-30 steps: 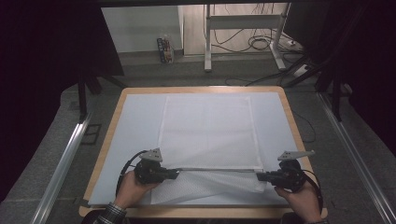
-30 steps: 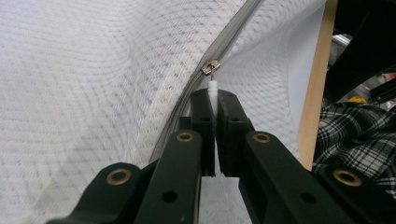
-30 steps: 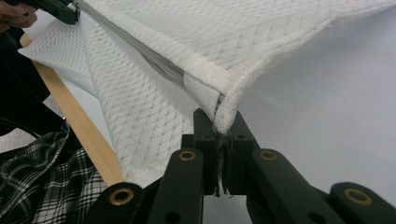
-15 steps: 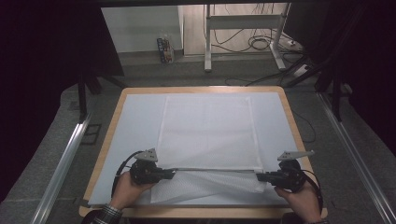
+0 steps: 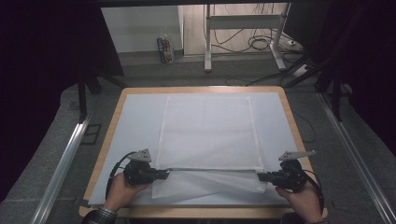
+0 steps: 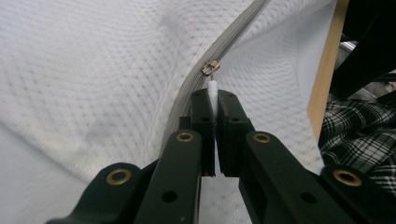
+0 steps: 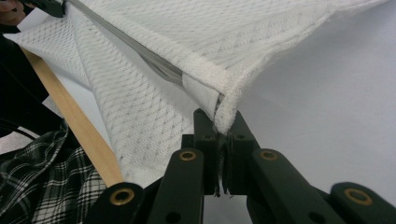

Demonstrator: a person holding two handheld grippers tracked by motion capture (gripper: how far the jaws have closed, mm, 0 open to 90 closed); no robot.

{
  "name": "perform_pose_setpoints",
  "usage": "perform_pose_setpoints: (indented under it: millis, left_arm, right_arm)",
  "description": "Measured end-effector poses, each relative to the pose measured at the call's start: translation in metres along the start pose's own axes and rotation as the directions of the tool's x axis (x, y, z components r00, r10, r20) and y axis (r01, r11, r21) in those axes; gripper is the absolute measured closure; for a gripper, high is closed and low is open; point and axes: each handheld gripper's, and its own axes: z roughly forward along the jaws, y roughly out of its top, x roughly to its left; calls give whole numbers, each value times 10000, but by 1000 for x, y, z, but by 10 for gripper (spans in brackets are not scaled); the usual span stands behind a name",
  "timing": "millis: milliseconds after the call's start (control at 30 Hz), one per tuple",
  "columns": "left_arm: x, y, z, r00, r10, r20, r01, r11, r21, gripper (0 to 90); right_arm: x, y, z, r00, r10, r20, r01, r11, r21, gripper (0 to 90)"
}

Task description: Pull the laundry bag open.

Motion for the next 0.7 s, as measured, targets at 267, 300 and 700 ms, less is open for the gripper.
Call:
perform_pose_setpoints:
  millis: [267,300,700]
  left_arm:
    - [0,-4,-2,10000,-37,-67,38,9999,94,872]
    - [1,-5,-4,10000,-60,-62,61,9999,80,873]
    - [1,-12,-10,9997,-214,-134,214,9998,28,872]
  right_arm:
    - [1,0,0,10000,-73,57,72,9999,73,850]
    - [0,0,0,10000,-16,-46,16,10000,21,850]
    - [-1,0,1,10000,-5,-37,6,10000,62,849]
